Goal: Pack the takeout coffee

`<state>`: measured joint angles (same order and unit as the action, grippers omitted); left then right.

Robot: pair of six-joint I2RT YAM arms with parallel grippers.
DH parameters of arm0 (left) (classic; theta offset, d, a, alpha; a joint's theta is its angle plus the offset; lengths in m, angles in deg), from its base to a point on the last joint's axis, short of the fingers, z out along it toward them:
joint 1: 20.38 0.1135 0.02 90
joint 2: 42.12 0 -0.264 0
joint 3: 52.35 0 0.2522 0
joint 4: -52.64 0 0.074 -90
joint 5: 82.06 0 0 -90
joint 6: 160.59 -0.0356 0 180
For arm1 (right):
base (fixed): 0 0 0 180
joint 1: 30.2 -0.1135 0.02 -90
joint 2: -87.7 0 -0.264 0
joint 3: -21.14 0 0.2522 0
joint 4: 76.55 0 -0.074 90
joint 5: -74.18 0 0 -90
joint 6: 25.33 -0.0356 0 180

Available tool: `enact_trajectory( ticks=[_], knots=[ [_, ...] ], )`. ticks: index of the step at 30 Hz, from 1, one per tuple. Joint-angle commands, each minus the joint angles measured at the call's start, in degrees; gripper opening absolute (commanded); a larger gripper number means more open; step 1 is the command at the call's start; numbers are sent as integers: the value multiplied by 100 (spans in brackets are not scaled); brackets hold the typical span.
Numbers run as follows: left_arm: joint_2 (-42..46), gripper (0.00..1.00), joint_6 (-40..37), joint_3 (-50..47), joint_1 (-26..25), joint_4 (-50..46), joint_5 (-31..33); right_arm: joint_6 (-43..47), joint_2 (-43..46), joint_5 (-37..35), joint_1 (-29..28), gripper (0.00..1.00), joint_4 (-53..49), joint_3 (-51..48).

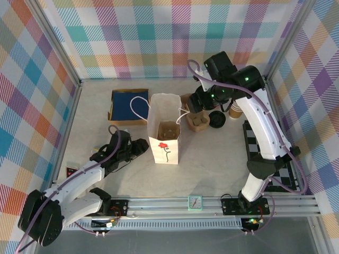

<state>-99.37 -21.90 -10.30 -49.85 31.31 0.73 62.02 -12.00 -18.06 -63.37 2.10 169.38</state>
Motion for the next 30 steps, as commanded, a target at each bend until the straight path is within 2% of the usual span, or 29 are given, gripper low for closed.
enact_trajectory(
  ticks=[1, 6, 14, 22, 25, 30],
  knots=[
    [-154, 48, 95, 44, -284, 489, 308, -169, -16, 200, -65, 40, -158, 451],
    [-539, 45, 201, 114, -676, 727, 431, -196, -43, 229, -284, 40, -153, 674],
    [-1285, 42, 405, 296, -1462, 1175, 697, -229, 194, 6, -326, 39, -130, 935],
    [-2114, 41, 395, 998, -1888, 1473, 609, -259, 179, 9, -719, 39, -131, 1054],
    [-2089, 41, 337, 1141, -1917, 1310, 633, -292, 8, -9, -930, 39, -168, 1055],
    [-1334, 42, 43, 1112, -1917, 522, 1011, -381, -355, -242, -1064, 40, -269, 946]
  ],
)
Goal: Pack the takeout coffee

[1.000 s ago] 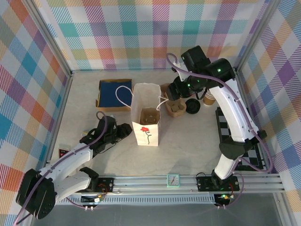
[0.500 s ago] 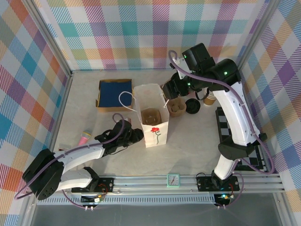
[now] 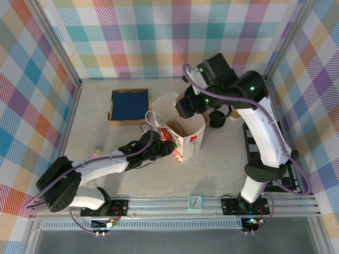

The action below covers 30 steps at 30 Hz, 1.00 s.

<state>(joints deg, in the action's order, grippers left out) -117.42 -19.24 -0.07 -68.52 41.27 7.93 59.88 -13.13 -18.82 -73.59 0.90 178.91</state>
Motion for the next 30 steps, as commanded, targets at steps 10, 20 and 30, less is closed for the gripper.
enact_trajectory(
  ticks=[10, 20, 30],
  knots=[
    [2373, 45, -448, -58, -12, -2065, 1178, -201, -957, -525, -195, 40, -241, -92],
    [3099, 65, -1176, 1074, 59, -2849, 1560, -392, -1377, -700, -217, 40, -463, -65],
    [2692, 97, -1468, 1810, 73, -2579, 1534, -604, -1482, -947, -389, 40, -551, -236]
  ],
)
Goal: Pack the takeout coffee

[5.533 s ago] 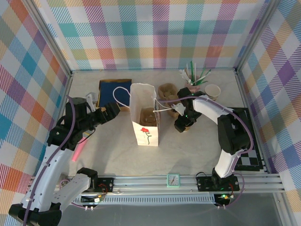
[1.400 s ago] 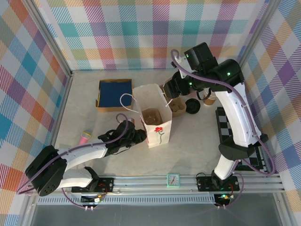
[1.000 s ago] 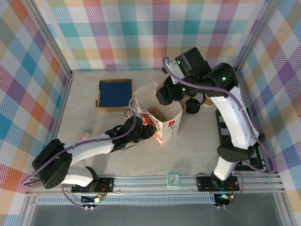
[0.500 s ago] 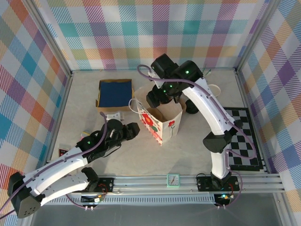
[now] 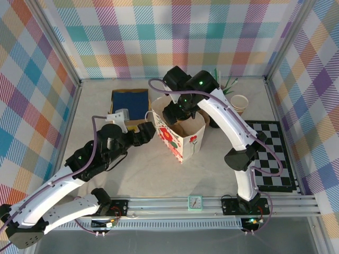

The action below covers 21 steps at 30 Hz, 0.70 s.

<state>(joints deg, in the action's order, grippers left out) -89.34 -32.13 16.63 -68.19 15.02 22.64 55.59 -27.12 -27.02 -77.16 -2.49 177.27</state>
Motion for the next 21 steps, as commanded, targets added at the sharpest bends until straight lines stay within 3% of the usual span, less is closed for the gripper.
enact_trajectory(
  ticks=[1, 6, 13, 21],
  knots=[
    [-168, 97, -203, 184, 37, 88, 35, -187, -84, -143, -33, 40, -204, -86],
    [-380, 91, -302, 384, 65, 207, -9, -215, -84, -152, -33, 40, -154, -212],
    [-658, 52, -231, 459, 118, 298, -129, -229, -75, -171, -34, 40, -116, -402],
    [-604, 19, -210, 470, 136, 323, -237, -291, -28, -145, -90, 40, 11, -795]
  ],
)
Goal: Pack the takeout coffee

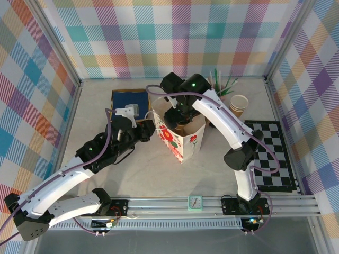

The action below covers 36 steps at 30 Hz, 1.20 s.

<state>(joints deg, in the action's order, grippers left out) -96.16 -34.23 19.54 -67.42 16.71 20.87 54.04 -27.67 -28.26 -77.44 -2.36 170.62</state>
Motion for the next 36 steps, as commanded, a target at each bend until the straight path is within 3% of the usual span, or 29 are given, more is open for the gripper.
enact_trajectory(
  ticks=[1, 9, 36],
  knots=[
    [78, 16, 5, 196, 68, 145, -67, -140, 32, -21, -57, 40, 28, -187],
    [151, 10, 90, 191, 70, 132, -187, -171, -19, -30, -58, 40, 149, -495],
    [227, 11, 263, 102, 65, 335, -393, -130, -7, 14, -57, 41, 490, -1378]
  ],
)
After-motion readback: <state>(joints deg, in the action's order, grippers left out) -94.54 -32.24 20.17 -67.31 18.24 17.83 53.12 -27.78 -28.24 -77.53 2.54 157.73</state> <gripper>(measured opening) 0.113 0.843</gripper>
